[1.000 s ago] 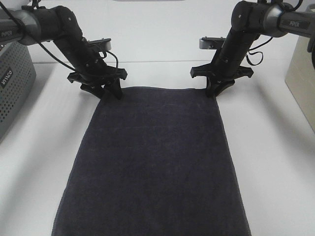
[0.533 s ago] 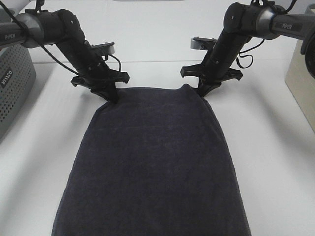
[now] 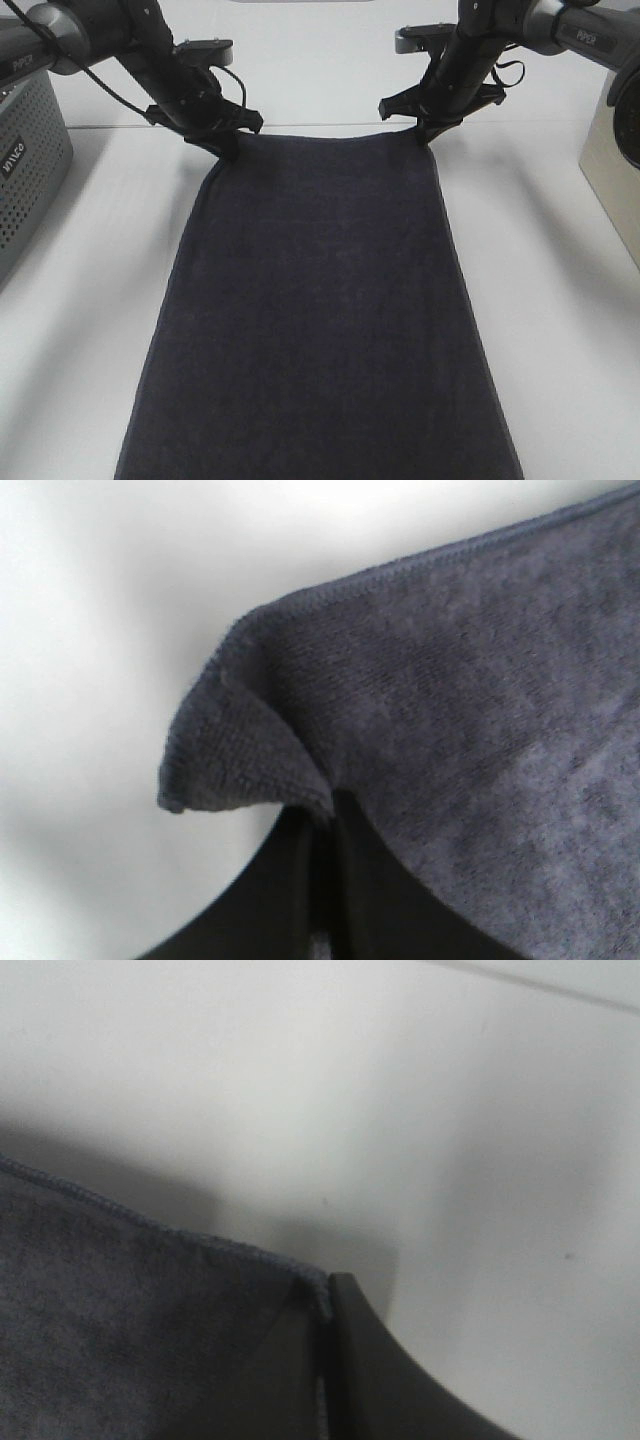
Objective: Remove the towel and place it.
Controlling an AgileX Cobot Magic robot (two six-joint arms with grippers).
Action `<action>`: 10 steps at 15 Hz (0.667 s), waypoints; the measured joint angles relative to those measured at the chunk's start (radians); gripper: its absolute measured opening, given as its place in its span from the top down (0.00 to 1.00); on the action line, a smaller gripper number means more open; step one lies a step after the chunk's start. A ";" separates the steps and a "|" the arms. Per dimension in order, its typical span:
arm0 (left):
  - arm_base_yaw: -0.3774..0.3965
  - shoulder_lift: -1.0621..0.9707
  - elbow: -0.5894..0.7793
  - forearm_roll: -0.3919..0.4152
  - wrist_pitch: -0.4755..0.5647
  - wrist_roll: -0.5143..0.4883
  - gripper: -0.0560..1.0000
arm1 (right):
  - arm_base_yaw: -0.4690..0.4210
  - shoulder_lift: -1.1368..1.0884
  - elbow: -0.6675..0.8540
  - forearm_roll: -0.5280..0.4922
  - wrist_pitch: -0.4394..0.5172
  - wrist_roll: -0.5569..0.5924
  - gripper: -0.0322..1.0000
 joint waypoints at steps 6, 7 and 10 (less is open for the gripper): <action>0.000 0.000 -0.035 0.023 -0.183 0.019 0.93 | 0.000 0.000 -0.045 -0.002 -0.127 0.000 0.96; 0.000 0.000 -0.035 0.028 -0.208 0.019 0.93 | 0.000 0.000 -0.045 -0.002 -0.146 0.000 0.96; 0.000 0.000 -0.035 0.062 -0.255 0.019 0.93 | 0.000 0.000 -0.045 -0.002 -0.196 0.000 0.96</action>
